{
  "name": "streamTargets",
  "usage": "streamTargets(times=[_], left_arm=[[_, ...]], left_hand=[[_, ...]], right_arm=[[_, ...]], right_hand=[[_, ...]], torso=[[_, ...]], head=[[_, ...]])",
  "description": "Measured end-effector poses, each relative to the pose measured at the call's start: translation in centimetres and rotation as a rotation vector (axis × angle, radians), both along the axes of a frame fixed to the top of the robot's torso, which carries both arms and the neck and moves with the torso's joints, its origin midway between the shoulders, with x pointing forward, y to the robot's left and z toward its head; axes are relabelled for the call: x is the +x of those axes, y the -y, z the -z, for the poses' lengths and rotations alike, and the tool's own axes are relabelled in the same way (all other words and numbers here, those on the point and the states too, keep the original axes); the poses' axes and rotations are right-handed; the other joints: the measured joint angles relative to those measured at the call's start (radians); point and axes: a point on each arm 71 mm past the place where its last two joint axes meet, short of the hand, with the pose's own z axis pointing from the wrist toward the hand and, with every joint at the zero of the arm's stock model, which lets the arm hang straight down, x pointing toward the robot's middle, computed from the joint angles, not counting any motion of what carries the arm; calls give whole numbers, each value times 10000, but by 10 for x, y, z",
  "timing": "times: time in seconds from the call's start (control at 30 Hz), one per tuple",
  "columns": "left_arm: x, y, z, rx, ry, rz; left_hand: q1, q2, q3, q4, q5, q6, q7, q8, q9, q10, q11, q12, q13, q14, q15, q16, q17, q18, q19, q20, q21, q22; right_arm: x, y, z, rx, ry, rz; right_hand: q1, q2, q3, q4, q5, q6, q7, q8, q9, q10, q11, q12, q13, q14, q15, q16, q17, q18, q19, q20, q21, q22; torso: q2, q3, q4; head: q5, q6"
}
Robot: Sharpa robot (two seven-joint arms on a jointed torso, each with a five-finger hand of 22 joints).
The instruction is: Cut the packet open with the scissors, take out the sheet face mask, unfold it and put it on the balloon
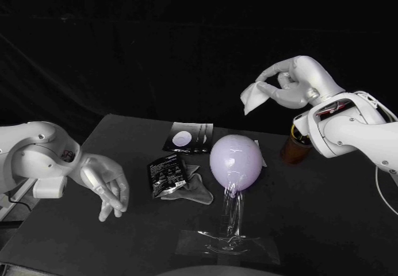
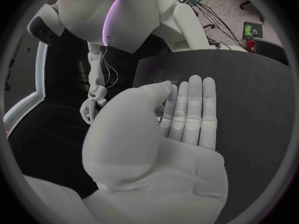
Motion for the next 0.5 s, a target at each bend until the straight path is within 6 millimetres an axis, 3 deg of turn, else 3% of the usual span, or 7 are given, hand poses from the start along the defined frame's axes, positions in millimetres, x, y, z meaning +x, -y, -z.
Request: streamTargets(times=[0.13, 0.2, 0.37, 0.5], left_arm=[[3, -3, -5, -167, 53, 35], [6, -1, -8, -428, 158, 14], [22, 24, -14, -1646, 816, -144], [38, 47, -20, -2657, 1746, -721]], left_hand=[[-90, 90, 45, -232, 0, 74, 37, -179, -94, 95, -30, -145, -20, 28, -23, 39, 24, -3, -216, 3, 298, 193], [-156, 156, 55, -322, 0, 10, 101, -349, -167, -41, 95, -299, -38, -66, 70, 39, 25, -3, -399, 13, 420, 278], [-276, 276, 126, -392, 0, -162, 272, -615, -305, -593, 296, -589, -55, -483, 303, -198, -13, -10, -899, 155, 486, 349], [-468, 158, 93, -413, 0, -184, 254, -685, -333, -711, 341, -645, -54, -919, 434, -474, -159, -15, -1244, 353, 172, 203]], right_arm=[[-1, -1, 1, -35, -79, -61], [-1, -2, 2, -60, -132, -107], [-2, -5, 3, -150, -313, -282], [-5, -9, 5, -231, -490, -474]], right_hand=[[0, 0, 0, 0, -1, 36, 24, 19, 1, 0, 0, 21, 1, -1, 1, 0, 0, 1, -1, 0, -1, 0], [-11, -11, 0, 0, -2, 55, 8, 19, 1, 0, 0, 21, 2, -1, 1, -1, 0, 0, -1, 1, -1, -1], [-9, -9, -1, 0, -4, 56, 6, 19, 1, 0, 0, 21, 6, -3, 3, -7, 0, 1, -1, 1, -2, -5], [-8, -8, -1, 1, -5, 56, 5, 19, 1, 0, 0, 21, 7, -4, 4, -9, -1, 0, -2, 1, -2, -9]], torso=[[-1, -1, 2], [-1, -1, 2], [5, 2, -6], [10, 3, -20]], head=[[5, 24], [6, 43], [-116, 171], [-277, 319]])
